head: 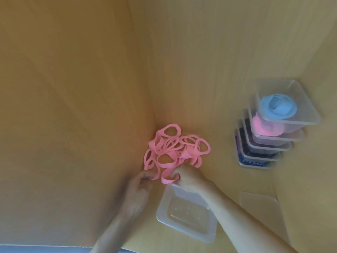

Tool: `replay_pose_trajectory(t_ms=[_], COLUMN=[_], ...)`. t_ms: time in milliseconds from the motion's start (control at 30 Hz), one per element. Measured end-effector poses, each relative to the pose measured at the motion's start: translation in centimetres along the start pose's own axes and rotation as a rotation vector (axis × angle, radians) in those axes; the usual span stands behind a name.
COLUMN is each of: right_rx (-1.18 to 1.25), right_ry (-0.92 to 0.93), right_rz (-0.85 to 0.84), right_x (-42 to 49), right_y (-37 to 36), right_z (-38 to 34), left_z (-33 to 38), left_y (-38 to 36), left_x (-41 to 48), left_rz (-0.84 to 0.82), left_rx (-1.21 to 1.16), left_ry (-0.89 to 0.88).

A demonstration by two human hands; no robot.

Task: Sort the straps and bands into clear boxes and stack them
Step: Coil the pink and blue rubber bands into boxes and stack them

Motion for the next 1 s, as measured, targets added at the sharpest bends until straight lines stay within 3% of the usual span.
replay_pose_trajectory(t_ms=[100, 300, 600, 833, 933, 1000], right_rx=[-0.030, 0.395, 0.909, 1.053, 1.104, 1.111], right_ry=[-0.027, 0.007, -0.011, 0.081, 0.169, 0.199], right_rz=[0.024, 0.215, 0.226, 0.317, 0.317, 0.347], right_x=[1.2, -0.5, -5.0, -7.4, -8.3, -9.0], right_y=[0.0, 5.2, 12.2, 16.8, 18.4, 19.3], right_z=[0.0, 0.8, 2.6, 2.1, 0.8, 0.2], left_z=[-0.8, -1.9, 1.3, 3.1, 2.8, 2.4], left_y=[0.9, 1.0, -3.1, -5.8, -6.6, -6.6], left_x=[-0.6, -1.3, 2.8, 5.4, 6.5, 7.1], left_rz=[0.045, 0.084, 0.032, 0.001, -0.058, -0.114], left_rx=[0.000, -0.002, 0.006, 0.023, 0.145, 0.409], left_ry=[0.021, 0.039, -0.062, -0.092, -0.076, -0.107])
Point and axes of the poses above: each hand's wrist, its own x-axis towards the middle knuckle, its own y-axis out of the back of the hand, z = x × y, the point moved 6 cm from there along x, towards the middle knuckle, and after that the axes turned 8 degrees about -y, right-handed, at the moved point
